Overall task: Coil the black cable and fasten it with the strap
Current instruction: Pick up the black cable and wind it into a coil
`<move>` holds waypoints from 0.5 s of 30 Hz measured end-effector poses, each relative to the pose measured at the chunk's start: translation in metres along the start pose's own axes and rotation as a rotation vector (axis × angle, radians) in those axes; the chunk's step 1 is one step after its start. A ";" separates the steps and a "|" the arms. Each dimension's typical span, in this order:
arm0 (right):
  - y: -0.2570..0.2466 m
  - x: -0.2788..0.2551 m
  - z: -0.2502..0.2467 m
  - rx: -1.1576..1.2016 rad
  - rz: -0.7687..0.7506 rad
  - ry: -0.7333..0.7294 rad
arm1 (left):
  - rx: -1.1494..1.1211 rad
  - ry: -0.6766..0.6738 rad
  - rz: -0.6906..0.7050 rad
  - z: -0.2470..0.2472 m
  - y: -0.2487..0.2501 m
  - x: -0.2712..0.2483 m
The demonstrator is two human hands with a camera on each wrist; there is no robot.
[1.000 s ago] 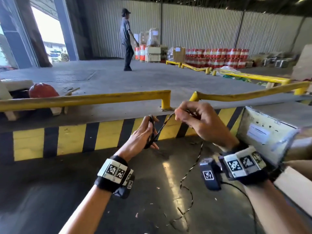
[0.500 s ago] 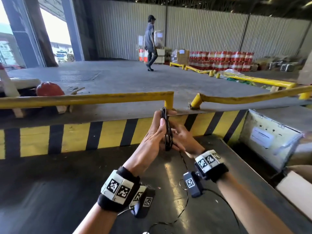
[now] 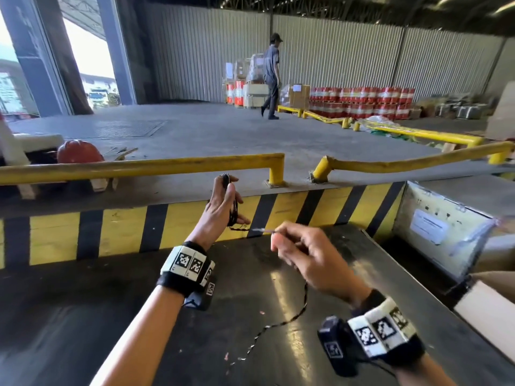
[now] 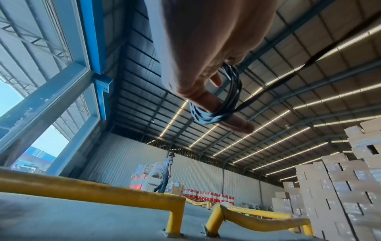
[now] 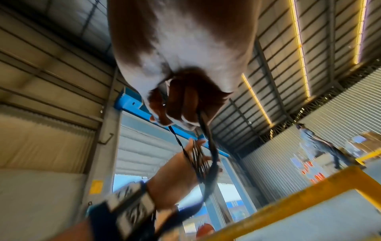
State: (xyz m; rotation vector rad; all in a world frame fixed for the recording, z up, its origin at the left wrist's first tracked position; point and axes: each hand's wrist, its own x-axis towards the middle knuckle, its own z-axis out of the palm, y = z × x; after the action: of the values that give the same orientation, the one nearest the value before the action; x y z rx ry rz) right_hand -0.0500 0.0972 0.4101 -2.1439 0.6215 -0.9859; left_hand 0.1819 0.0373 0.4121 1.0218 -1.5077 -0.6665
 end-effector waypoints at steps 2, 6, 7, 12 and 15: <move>-0.021 0.013 -0.018 -0.059 -0.057 0.011 | -0.002 -0.055 0.006 0.005 -0.006 -0.009; -0.040 0.056 -0.045 -0.168 -0.145 0.077 | -0.034 -0.200 -0.004 0.024 0.003 -0.032; -0.038 0.069 -0.050 -0.182 -0.152 0.085 | -0.061 -0.232 0.001 0.028 0.008 -0.037; -0.014 0.117 -0.063 -0.194 -0.104 0.065 | -0.240 -0.334 0.040 0.036 0.037 -0.058; 0.012 0.118 -0.045 -0.117 -0.056 0.025 | -0.319 -0.323 0.041 0.031 0.049 -0.061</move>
State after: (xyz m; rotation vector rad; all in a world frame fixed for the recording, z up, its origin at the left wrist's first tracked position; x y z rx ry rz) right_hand -0.0162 -0.0056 0.4767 -2.2656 0.6491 -1.0310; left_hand 0.1388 0.1095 0.4189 0.6597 -1.6266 -1.0423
